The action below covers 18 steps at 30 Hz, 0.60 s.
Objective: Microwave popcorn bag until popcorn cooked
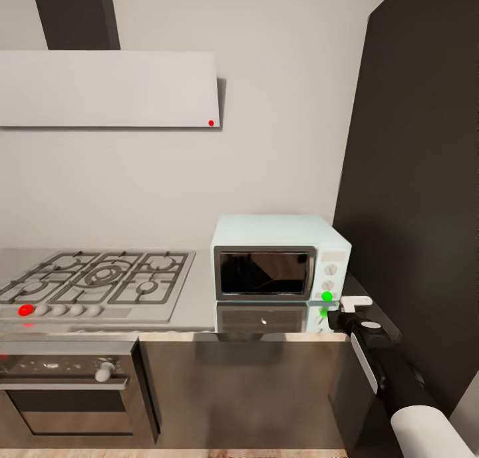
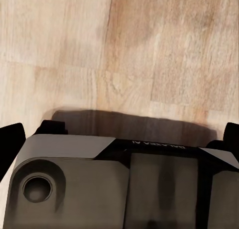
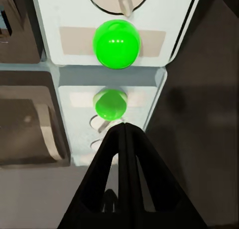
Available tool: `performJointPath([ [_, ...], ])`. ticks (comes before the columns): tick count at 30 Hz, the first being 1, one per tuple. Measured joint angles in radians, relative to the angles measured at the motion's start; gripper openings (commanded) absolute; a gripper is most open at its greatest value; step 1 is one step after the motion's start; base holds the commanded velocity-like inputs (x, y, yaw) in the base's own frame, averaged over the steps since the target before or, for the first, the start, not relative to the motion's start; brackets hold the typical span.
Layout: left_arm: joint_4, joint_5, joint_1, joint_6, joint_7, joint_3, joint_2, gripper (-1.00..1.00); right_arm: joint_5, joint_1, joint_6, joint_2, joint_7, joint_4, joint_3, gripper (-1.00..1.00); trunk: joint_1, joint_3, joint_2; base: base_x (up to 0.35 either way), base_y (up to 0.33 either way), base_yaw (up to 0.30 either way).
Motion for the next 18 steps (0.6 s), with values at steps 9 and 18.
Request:
performJointPath([
  [9,0.000,0.000,0.000,0.000,0.000,0.000,0.000,1.00,0.000,0.000,0.000,-0.001,0.000,0.000,0.000,-1.00,0.000,0.000,0.000,-0.142,0.000,0.000],
  [18,0.000,0.000,0.000,0.001,0.000,0.000,0.000,1.00,-0.003,0.000,-0.002,0.002,0.000,0.005,0.000,-1.00,0.000,0.000,0.000,-0.144,0.000,0.000],
])
